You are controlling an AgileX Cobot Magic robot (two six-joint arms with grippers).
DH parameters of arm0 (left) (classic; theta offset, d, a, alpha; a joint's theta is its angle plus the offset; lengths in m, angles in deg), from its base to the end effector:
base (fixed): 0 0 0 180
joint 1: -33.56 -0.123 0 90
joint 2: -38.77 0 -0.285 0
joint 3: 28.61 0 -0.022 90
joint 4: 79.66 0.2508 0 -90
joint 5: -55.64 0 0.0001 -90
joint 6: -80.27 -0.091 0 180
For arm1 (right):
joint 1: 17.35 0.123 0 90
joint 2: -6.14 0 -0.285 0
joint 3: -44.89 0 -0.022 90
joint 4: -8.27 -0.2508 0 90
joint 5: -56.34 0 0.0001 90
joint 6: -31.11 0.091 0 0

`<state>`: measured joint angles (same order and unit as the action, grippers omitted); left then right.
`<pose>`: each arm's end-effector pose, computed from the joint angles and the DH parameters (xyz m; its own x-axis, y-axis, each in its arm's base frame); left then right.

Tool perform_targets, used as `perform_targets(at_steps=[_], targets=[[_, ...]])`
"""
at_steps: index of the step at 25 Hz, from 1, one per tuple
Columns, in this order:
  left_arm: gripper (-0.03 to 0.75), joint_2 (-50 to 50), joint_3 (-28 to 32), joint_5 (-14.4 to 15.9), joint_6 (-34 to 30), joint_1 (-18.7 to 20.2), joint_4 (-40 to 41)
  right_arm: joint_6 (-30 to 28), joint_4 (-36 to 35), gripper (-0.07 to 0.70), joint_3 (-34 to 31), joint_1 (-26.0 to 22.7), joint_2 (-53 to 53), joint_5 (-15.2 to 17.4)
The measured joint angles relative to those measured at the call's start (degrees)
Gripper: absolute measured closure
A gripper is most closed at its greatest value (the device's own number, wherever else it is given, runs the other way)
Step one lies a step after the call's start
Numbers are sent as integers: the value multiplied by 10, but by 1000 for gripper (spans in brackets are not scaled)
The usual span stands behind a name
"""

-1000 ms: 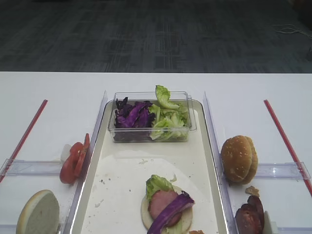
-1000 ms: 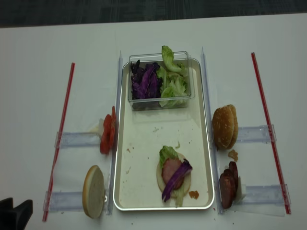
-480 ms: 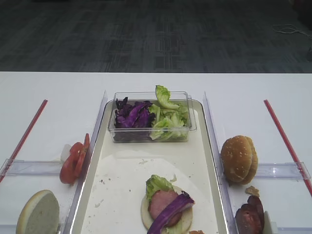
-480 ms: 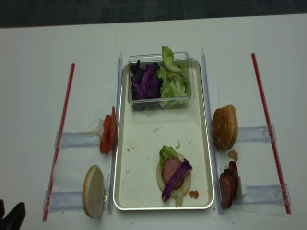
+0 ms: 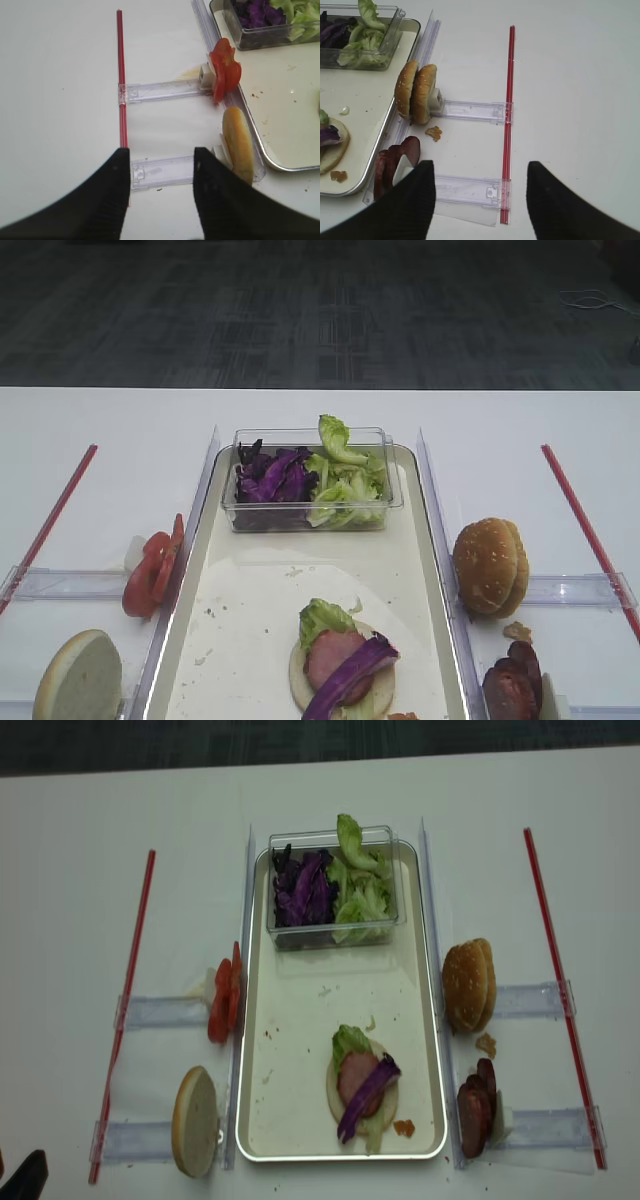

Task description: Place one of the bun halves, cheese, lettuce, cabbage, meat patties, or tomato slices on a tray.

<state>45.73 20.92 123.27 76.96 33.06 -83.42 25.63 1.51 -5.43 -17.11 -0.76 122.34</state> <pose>-0.0107 -0.0056 0.2634 -0.5586 0.0278 -0.8290 0.0598 0.9982 -0.0068 -0.0083 0.0098 0.2621 -0.5406 -0.0494 -0.8398 -0.1201 0.9926 0.0188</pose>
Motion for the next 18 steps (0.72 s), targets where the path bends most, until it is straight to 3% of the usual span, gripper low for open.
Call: perform_targets(at_steps=[18], targets=[[429,-1,0,0,1,0,1,0,0,204,0,0,0,0]])
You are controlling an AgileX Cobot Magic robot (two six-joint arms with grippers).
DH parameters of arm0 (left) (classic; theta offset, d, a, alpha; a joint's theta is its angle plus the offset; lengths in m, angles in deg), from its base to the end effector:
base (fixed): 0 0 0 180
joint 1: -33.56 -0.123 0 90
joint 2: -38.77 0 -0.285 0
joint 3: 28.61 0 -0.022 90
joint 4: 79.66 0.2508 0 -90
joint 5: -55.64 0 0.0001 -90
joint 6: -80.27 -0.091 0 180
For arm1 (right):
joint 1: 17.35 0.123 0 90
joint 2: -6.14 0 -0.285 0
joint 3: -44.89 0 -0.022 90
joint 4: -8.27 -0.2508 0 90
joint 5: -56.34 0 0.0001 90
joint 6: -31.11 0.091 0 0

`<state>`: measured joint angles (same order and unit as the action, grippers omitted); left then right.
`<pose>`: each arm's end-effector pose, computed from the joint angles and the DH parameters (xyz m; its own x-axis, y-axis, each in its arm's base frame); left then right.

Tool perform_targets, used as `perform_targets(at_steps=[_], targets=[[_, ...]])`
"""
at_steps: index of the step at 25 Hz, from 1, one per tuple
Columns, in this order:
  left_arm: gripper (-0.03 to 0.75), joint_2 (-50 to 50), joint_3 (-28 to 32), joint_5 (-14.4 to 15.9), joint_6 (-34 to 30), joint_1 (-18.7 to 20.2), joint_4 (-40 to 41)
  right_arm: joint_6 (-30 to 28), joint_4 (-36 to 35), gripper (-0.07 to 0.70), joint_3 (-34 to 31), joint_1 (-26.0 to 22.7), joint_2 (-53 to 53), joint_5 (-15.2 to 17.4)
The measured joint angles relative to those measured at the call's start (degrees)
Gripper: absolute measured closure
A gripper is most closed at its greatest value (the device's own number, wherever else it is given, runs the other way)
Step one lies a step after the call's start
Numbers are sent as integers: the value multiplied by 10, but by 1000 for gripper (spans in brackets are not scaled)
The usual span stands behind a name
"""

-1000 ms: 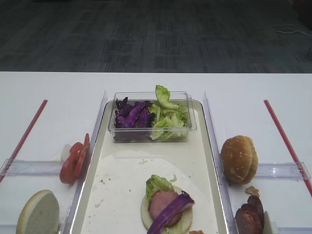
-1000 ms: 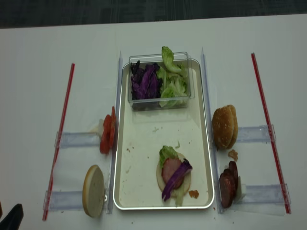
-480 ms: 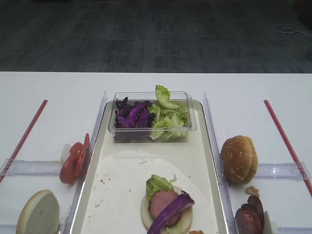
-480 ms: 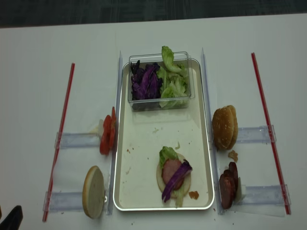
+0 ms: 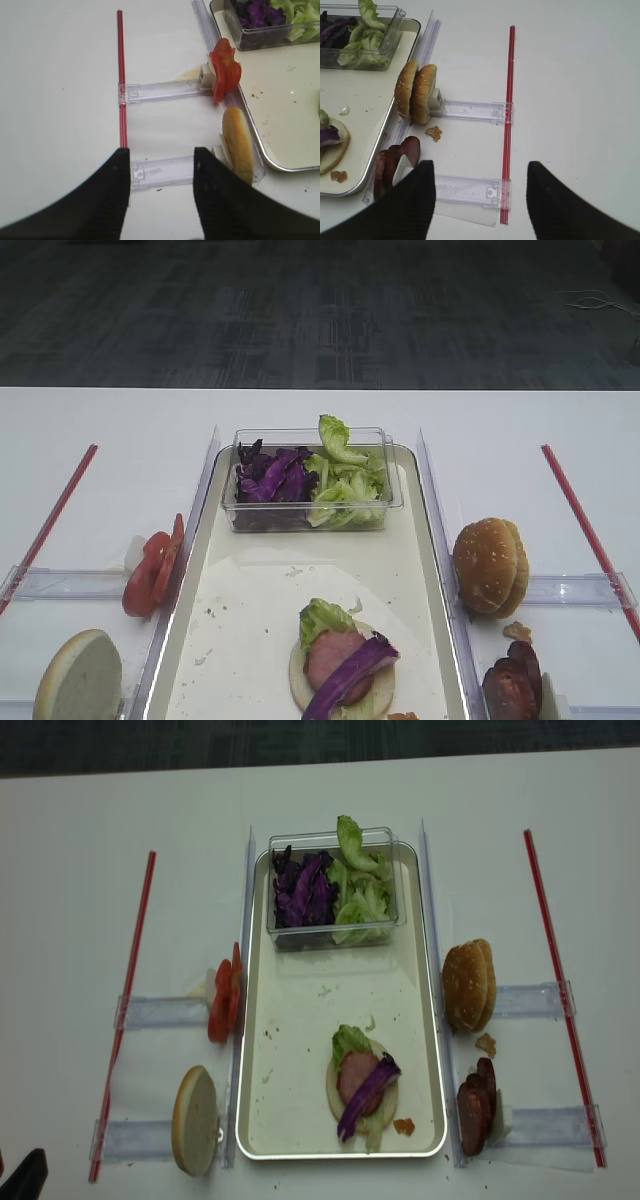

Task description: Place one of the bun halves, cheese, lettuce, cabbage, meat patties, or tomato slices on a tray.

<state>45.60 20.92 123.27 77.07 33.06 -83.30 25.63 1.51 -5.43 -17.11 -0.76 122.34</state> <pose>-0.0110 -0.0054 0.2633 -0.5569 0.0267 -0.8302 0.0576 0.9983 -0.0065 -0.0083 0.0098 0.2621 -0.5406 -0.0494 -0.8398 -0.1201 0.9926 0.0188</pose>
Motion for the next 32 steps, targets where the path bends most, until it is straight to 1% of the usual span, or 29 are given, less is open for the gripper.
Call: perform_targets(at_steps=[18,20,26,32], targets=[[426,0,0,0,1,0,0,-1,0,204,0,0,0,0],[410,0,0,0,1,0,0,-1,0,204,0,0,0,0],[306,0,0,0,24,0,11,-1,0,204,0,0,0,0],[284,0,0,0,32,0,16,-1,0,204,0,0,0,0]])
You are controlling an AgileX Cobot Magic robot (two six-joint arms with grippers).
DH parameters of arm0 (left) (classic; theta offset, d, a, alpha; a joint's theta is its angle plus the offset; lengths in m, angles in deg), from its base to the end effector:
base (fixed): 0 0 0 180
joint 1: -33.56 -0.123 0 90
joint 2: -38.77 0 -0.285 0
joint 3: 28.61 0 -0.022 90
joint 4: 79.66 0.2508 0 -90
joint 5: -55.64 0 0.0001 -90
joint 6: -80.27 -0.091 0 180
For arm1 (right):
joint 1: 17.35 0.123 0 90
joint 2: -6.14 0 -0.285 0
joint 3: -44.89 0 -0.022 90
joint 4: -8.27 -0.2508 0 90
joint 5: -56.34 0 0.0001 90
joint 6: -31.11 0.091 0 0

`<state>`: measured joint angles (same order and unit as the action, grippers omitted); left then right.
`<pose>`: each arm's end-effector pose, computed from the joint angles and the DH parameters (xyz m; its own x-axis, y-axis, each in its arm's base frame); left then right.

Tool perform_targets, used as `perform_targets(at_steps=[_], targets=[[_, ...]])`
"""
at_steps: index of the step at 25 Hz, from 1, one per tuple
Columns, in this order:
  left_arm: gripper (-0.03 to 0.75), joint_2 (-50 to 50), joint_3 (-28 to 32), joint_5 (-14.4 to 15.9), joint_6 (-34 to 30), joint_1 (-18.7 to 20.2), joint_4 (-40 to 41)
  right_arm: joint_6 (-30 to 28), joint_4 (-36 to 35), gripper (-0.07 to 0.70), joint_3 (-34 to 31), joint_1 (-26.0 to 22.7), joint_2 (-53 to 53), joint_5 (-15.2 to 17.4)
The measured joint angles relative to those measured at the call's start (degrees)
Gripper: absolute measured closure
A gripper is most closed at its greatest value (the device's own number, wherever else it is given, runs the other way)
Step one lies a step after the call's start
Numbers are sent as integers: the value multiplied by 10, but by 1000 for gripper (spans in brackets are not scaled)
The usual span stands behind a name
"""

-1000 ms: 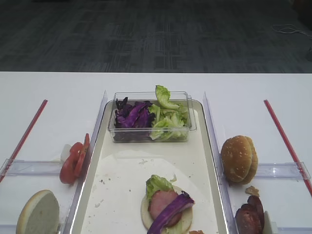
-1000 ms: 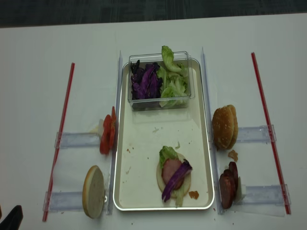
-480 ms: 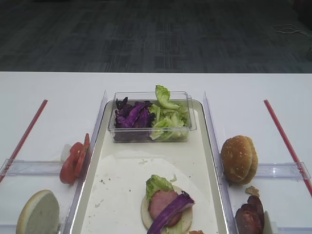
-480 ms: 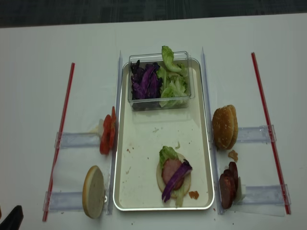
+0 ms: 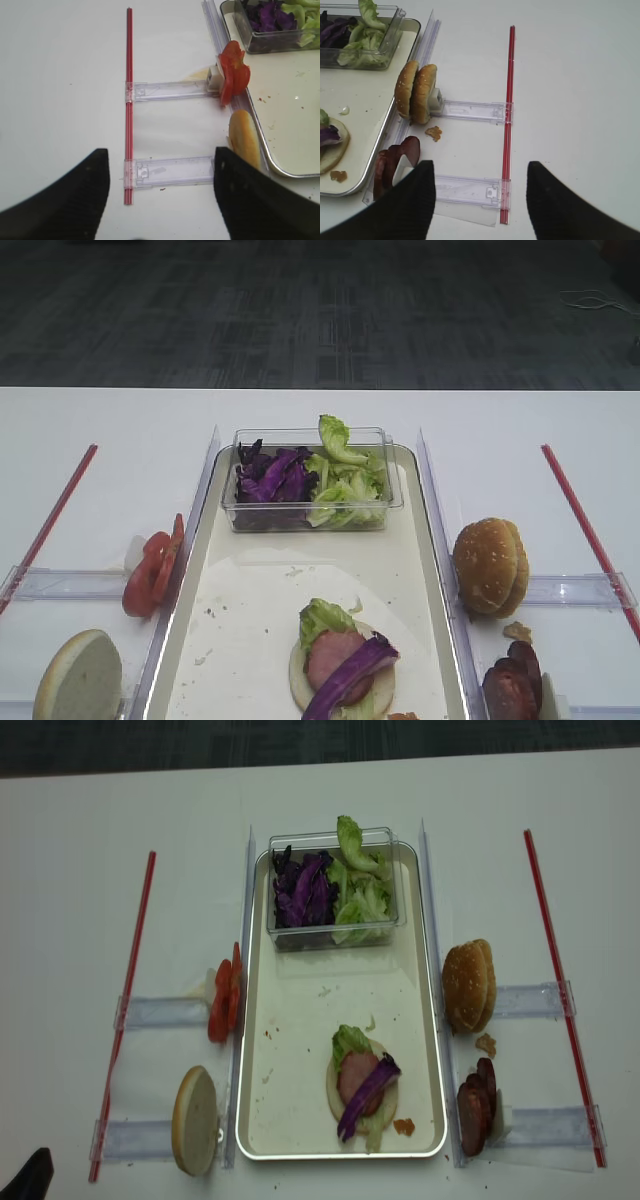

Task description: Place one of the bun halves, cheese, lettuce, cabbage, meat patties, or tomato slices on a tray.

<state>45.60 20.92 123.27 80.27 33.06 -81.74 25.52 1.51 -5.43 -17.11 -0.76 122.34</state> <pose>-0.0110 -0.0032 0.2632 -0.5590 -0.0187 -0.8289 0.0114 0.9995 -0.0302 -0.0083 0.0098 0.2621 -0.5404 -0.0513 -0.8399 -0.1211 0.9925 0.0172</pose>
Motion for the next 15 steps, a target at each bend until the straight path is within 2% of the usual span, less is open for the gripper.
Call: perform_targets(at_steps=[15], targets=[[284,0,0,0,0,0,0,0,0,204,0,0,0,0]])
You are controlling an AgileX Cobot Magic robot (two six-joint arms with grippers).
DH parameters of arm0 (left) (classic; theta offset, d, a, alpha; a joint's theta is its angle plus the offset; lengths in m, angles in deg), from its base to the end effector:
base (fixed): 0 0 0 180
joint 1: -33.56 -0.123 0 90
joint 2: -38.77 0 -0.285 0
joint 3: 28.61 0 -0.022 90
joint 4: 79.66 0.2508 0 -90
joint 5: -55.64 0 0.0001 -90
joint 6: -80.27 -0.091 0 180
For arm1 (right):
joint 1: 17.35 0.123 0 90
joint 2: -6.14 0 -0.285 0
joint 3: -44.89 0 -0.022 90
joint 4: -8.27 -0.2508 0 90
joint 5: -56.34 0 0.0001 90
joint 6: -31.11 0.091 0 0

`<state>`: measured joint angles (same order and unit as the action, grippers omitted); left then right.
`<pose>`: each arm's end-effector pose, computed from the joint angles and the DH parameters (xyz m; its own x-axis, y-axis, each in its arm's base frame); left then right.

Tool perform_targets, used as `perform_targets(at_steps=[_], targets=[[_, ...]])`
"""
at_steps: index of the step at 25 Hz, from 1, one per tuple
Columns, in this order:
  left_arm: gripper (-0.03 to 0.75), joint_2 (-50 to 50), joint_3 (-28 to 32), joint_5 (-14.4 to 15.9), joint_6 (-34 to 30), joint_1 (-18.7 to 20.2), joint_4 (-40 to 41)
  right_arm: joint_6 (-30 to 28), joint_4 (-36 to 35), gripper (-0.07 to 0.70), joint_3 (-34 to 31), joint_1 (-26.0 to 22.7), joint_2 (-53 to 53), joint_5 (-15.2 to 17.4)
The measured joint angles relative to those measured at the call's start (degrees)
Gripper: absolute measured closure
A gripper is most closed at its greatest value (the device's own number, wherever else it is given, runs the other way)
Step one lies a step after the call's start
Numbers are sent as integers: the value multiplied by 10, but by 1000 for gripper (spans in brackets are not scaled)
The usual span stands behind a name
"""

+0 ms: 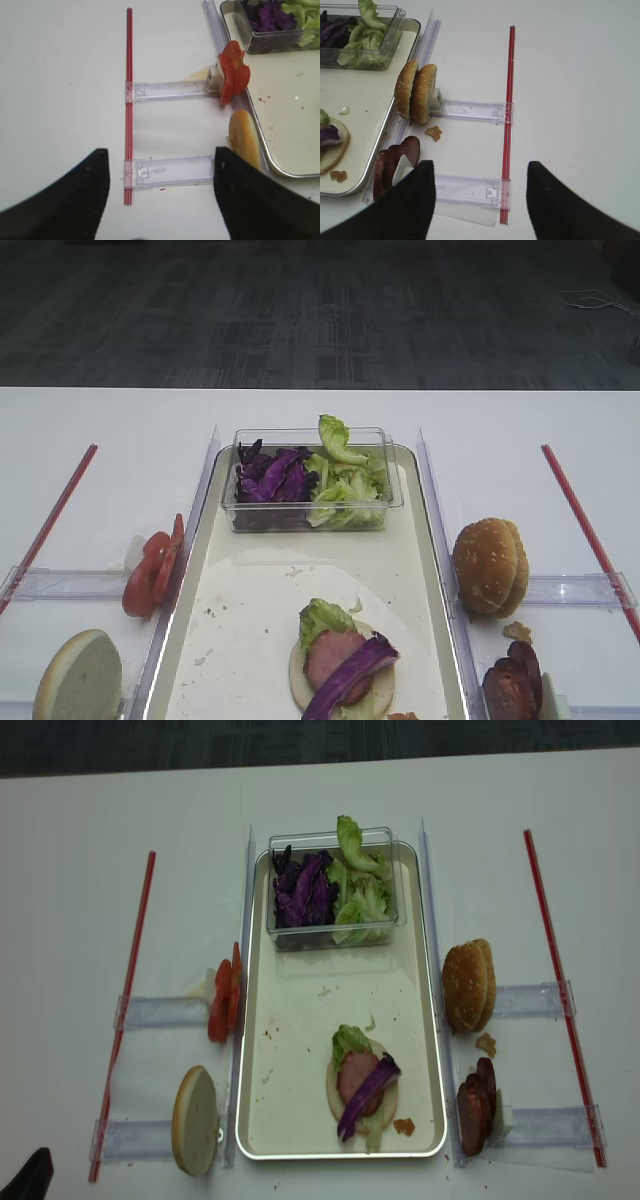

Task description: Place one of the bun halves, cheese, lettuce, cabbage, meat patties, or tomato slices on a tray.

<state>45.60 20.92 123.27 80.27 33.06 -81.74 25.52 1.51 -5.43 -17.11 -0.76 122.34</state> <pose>-0.0110 -0.0032 0.2632 -0.5590 -0.0187 -0.8289 0.0114 0.9995 -0.0302 -0.0083 0.0098 0.2621 -0.5404 -0.0513 -0.8399 -0.1211 0.9925 0.0172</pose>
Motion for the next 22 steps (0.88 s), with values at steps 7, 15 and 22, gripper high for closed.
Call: perform_targets(at_steps=[7,15,22], targets=[[284,0,0,0,0,0,0,0,0,204,0,0,0,0],[285,0,0,0,0,0,0,0,0,204,0,0,0,0],[285,0,0,0,0,0,0,0,0,204,0,0,0,0]])
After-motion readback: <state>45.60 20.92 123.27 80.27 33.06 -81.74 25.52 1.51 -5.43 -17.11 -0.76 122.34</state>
